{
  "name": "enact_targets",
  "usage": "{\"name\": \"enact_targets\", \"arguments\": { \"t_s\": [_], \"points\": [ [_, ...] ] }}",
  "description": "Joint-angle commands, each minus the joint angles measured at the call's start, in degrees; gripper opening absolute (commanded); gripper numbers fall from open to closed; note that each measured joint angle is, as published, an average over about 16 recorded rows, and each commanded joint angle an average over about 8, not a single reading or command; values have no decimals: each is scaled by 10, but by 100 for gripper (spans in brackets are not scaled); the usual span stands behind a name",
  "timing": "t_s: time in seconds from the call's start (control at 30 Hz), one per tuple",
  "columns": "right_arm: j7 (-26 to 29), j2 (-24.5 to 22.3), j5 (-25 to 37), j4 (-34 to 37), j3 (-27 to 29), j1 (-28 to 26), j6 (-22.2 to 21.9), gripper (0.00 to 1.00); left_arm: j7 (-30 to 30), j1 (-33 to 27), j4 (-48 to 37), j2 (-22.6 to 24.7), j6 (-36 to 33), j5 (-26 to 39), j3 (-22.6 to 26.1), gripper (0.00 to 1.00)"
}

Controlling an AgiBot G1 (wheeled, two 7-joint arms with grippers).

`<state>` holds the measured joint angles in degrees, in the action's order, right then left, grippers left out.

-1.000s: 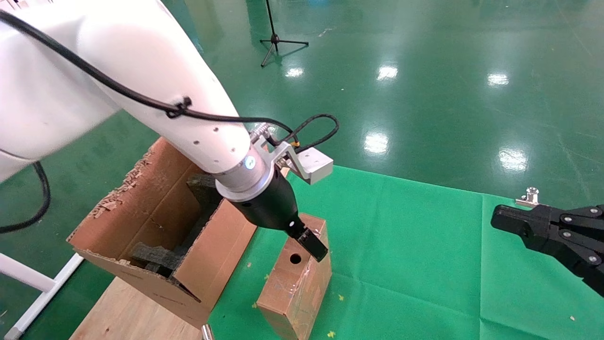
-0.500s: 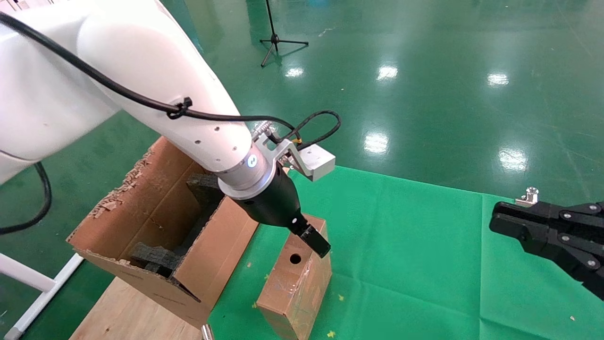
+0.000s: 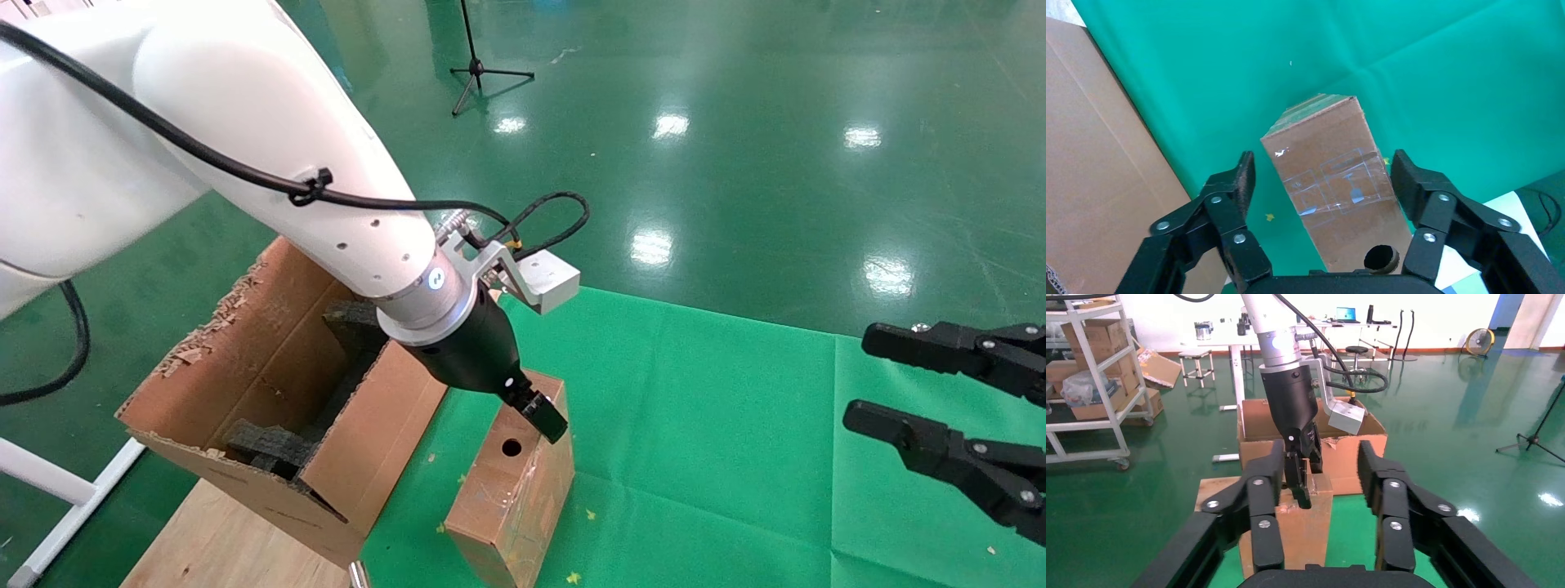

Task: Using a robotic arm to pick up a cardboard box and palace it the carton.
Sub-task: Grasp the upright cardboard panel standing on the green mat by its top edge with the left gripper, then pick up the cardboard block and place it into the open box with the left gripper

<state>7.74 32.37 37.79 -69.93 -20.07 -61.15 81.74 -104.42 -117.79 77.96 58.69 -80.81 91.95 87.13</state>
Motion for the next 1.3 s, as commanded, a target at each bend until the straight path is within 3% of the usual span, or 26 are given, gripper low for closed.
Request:
{"name": "enact_targets", "arguments": {
  "t_s": [0.03,0.47,0.67,0.93,1.1,1.3],
  "points": [
    [0,0,0,0,0,0,0,100,0,0,0,0,0,0,0,0],
    [0,0,0,0,0,0,0,100,5,0,-7,1,1,0,-2,0],
    [0,0,0,0,0,0,0,100,55,-9,-15,-22,35,5,-18,0],
    [0,0,0,0,0,0,0,100,224,-42,-57,-124,111,-30,-82,0],
    [0,0,0,0,0,0,0,100,352,-80,-149,-172,123,-68,-125,0],
    [0,0,0,0,0,0,0,100,499,-131,-289,-196,108,-78,-151,0]
  ]
}}
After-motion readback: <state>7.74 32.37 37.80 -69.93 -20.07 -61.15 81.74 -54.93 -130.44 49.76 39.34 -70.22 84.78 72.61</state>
